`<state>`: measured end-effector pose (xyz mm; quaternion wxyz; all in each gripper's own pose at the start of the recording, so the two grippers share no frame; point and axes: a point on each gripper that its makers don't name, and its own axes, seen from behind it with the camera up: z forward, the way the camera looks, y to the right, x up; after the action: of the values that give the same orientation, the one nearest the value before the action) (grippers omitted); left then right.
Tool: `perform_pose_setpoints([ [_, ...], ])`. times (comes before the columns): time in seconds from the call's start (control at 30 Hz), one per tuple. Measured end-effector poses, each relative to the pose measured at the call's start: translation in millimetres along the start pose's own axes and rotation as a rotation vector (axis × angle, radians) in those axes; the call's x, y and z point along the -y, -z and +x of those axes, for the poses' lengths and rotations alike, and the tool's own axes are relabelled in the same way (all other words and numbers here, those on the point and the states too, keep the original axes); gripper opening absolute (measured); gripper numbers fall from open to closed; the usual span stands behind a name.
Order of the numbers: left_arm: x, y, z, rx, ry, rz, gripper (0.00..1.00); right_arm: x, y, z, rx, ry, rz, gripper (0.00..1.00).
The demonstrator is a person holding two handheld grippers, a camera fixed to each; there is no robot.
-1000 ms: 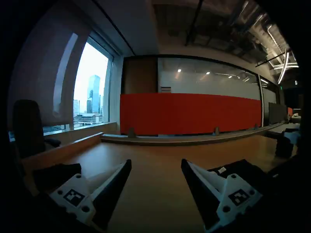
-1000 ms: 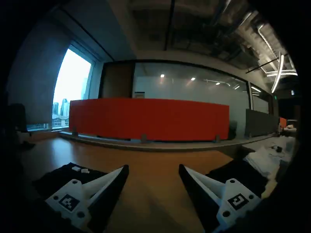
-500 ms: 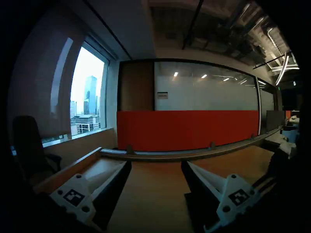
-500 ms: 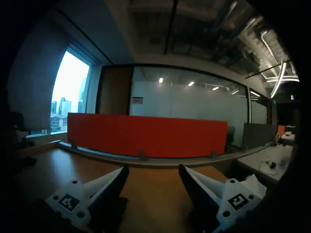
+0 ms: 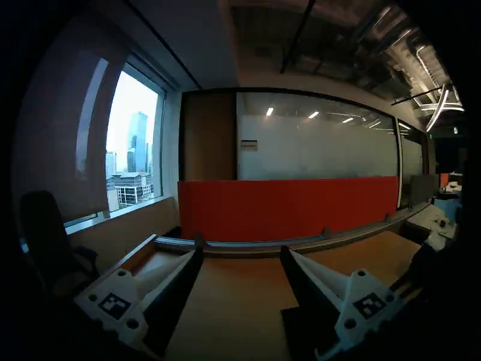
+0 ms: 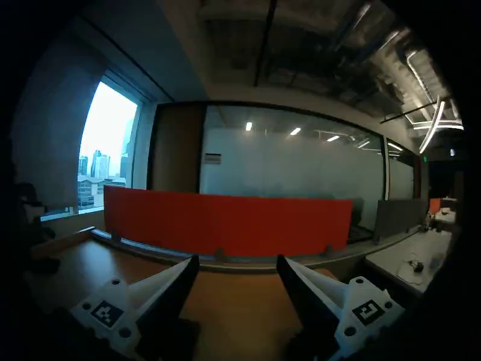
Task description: Fold towel
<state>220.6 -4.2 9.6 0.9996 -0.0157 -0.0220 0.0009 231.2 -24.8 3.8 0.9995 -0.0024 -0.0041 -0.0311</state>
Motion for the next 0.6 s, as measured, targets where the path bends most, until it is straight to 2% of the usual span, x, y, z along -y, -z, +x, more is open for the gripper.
perform_pose_setpoints([
  [0.3, -14.0, 2.5, 10, 0.046, -0.025, -0.061, 0.94, 4, -1.8, 16, 0.025, 0.032, 0.040, 0.99],
  [0.6, -32.3, 7.7, 3, 0.098, -0.059, -0.142, 0.94, 20, 6.9, 9, 0.094, 0.069, 0.156, 0.99],
])
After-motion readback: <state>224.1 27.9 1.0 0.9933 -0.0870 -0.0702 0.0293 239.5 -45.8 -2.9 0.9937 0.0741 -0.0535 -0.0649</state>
